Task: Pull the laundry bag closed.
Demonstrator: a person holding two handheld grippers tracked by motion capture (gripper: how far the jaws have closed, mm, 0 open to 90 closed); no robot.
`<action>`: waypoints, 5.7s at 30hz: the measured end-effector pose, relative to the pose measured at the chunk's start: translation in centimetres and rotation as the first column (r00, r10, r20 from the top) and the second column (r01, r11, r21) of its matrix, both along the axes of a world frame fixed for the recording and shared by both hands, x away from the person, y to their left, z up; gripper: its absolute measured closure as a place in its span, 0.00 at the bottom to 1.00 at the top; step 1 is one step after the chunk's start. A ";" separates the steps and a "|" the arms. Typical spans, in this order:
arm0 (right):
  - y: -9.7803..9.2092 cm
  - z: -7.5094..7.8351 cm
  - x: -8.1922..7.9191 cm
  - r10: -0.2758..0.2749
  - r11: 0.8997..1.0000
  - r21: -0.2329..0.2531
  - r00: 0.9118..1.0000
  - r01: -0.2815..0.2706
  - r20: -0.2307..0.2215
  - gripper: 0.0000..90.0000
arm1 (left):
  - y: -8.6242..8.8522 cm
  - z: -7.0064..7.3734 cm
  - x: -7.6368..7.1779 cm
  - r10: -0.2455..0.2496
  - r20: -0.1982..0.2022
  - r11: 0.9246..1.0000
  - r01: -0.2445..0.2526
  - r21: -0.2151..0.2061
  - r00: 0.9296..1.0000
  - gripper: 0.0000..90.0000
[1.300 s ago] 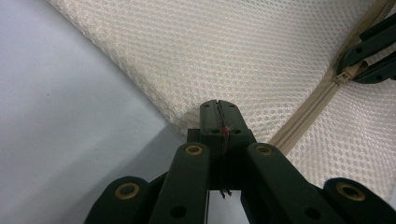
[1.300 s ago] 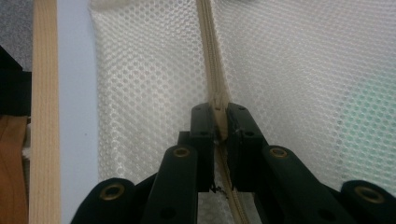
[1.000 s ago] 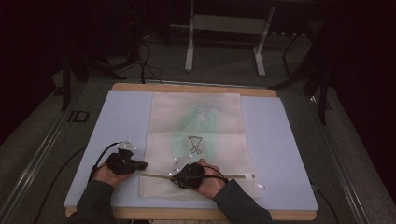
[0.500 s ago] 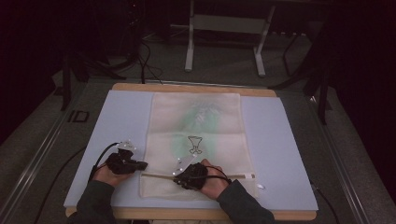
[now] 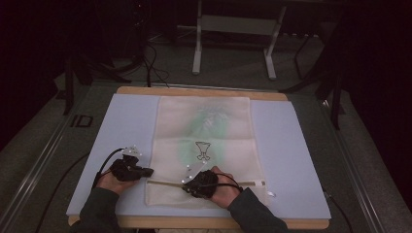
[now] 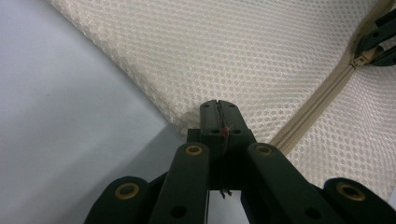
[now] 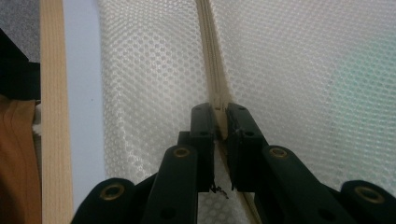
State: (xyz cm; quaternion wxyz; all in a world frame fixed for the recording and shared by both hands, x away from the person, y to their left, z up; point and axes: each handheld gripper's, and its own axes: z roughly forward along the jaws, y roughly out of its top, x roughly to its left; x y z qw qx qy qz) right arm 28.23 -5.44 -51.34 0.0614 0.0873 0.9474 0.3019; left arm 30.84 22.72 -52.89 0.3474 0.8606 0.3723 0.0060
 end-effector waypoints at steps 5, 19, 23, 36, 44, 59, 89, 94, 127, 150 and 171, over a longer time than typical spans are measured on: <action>-0.2 0.0 0.0 0.000 1.000 -0.003 1.000 0.000 0.000 0.91 | 0.0 0.0 0.0 0.000 0.000 1.000 0.000 0.000 1.000 1.00; -0.9 0.1 -0.1 -0.003 1.000 -0.008 1.000 0.003 0.005 0.91 | 0.0 0.0 0.0 -0.001 0.000 1.000 0.001 0.002 1.000 1.00; -1.1 0.2 -0.1 -0.005 1.000 -0.009 1.000 0.005 0.006 0.91 | 0.0 0.0 0.0 -0.001 0.000 1.000 0.001 0.001 1.000 1.00; -1.9 0.3 -0.1 -0.010 1.000 -0.012 1.000 0.011 0.015 0.91 | 0.0 0.0 0.0 0.002 -0.002 1.000 -0.002 0.000 1.000 1.00; -2.4 0.7 -0.2 -0.020 1.000 -0.014 1.000 0.021 0.013 0.91 | 0.0 0.0 0.0 -0.001 0.001 1.000 0.001 0.001 1.000 1.00; -3.2 1.7 0.1 -0.018 1.000 -0.016 0.999 0.018 0.029 0.91 | 0.0 0.0 0.0 0.002 -0.002 1.000 -0.002 -0.001 1.000 1.00; -5.9 1.6 -0.1 -0.050 0.998 -0.041 0.999 0.051 0.021 0.91 | 0.0 0.0 0.0 0.001 -0.001 1.000 -0.001 0.002 1.000 1.00; -6.2 1.6 -0.2 -0.053 0.997 -0.047 0.998 0.054 0.024 0.91 | 0.0 0.0 0.0 0.001 -0.001 1.000 -0.001 0.002 1.000 1.00; -8.4 1.4 -0.6 -0.086 0.995 -0.050 0.996 0.087 0.028 0.91 | 0.0 0.0 0.0 -0.001 0.001 1.000 0.001 0.004 1.000 1.00; -10.1 1.2 -0.9 -0.114 0.992 -0.052 0.993 0.115 0.024 0.92 | 0.0 0.0 0.0 -0.001 0.002 1.000 0.001 0.006 1.000 1.00; -13.5 0.9 -1.1 -0.181 0.982 -0.049 0.983 0.182 0.022 0.91 | -0.1 0.1 0.0 0.000 0.001 1.000 0.000 0.010 1.000 1.00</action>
